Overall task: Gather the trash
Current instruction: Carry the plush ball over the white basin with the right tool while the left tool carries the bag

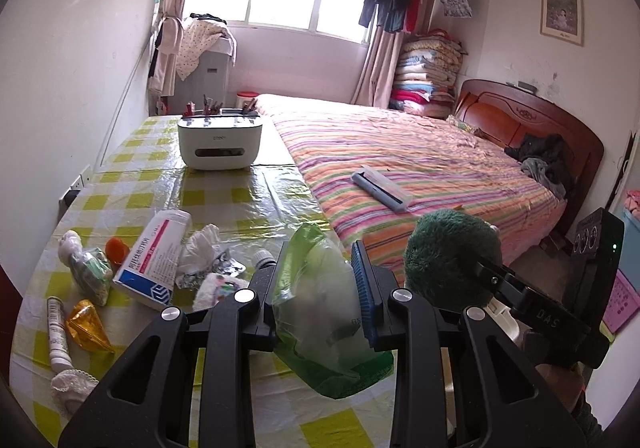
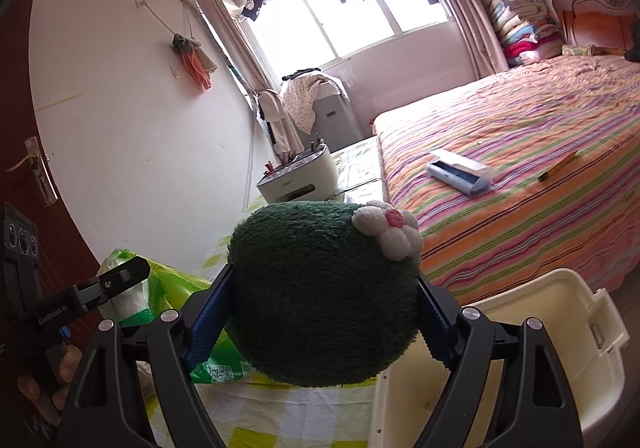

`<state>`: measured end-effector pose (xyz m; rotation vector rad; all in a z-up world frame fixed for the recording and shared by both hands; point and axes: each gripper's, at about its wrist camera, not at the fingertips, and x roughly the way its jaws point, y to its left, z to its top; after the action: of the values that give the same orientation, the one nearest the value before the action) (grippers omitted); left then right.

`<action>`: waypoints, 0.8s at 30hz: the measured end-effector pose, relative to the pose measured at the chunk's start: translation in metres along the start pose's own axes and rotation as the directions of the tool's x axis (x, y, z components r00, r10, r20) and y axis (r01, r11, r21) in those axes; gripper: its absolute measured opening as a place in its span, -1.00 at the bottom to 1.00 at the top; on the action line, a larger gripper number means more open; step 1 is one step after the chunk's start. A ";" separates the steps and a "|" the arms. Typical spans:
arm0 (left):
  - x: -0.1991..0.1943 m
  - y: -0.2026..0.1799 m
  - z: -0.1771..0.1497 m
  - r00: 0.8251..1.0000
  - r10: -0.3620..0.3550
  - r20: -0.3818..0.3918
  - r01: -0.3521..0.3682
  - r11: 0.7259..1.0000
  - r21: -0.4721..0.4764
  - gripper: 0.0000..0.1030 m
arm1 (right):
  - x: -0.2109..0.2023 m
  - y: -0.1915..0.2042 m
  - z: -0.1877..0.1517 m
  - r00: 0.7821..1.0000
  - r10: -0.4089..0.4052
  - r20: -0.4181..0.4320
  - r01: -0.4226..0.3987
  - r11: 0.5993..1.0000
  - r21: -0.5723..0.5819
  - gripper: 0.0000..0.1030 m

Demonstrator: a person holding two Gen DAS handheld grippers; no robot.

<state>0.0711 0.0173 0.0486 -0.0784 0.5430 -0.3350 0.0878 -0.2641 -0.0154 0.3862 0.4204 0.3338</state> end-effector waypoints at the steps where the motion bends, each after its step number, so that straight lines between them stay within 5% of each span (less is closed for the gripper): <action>1: 0.000 -0.003 0.000 1.000 -0.004 -0.002 0.004 1.000 0.003 -0.45 | -0.002 0.000 0.001 1.000 -0.016 0.004 0.016 1.000 -0.010 0.55; 11: 0.013 -0.036 -0.012 0.998 -0.041 -0.040 0.043 0.998 0.050 -0.44 | -0.021 -0.021 -0.009 0.964 -0.265 0.009 0.265 0.963 -0.043 0.56; 24: 0.025 -0.074 -0.020 0.994 -0.087 -0.071 0.094 0.991 0.094 -0.44 | -0.043 -0.050 -0.014 0.917 -0.399 0.002 0.399 0.917 0.021 0.57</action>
<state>0.0589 -0.0603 0.0311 0.0027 0.5894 -0.4533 0.0560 -0.3205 -0.0347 0.3118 0.4857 -0.0707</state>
